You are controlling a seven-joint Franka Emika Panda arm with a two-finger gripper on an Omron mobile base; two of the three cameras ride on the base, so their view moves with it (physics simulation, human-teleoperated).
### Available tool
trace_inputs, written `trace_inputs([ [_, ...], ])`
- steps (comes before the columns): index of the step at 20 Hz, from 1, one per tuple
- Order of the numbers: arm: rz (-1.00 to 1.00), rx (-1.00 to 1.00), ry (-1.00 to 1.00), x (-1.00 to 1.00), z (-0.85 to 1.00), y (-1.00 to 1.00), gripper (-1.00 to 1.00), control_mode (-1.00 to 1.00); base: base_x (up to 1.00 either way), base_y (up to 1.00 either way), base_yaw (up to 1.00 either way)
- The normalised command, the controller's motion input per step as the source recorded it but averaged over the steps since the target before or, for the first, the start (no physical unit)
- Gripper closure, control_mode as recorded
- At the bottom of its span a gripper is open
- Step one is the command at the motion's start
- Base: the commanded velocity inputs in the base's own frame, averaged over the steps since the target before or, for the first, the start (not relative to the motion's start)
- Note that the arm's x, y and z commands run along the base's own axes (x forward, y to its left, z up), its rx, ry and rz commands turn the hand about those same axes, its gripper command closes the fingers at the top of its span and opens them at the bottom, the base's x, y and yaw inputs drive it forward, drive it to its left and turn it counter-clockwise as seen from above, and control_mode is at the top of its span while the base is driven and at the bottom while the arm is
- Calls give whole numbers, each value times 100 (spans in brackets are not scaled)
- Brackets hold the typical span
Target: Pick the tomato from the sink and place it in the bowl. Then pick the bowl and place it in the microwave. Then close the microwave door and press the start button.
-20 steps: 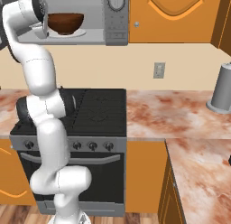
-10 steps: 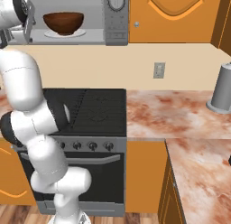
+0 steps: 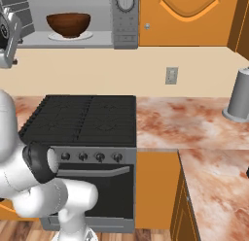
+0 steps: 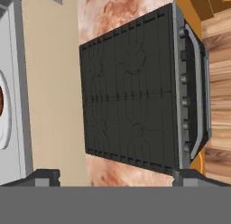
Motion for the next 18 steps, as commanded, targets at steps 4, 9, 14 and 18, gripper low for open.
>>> trace_inputs([
  [4, 1, 2, -2, -100, -11, -15, -100, -100, 0, 0, 0],
  [9, 1, 0, -8, -100, 0, -10, -100, -100, 0, 0, 0],
  [14, 0, 0, -12, -100, 0, 0, -100, -100, 0, 0, 0],
  [18, 0, 0, -7, -100, 0, 1, -100, -100, 0, 0, 0],
])
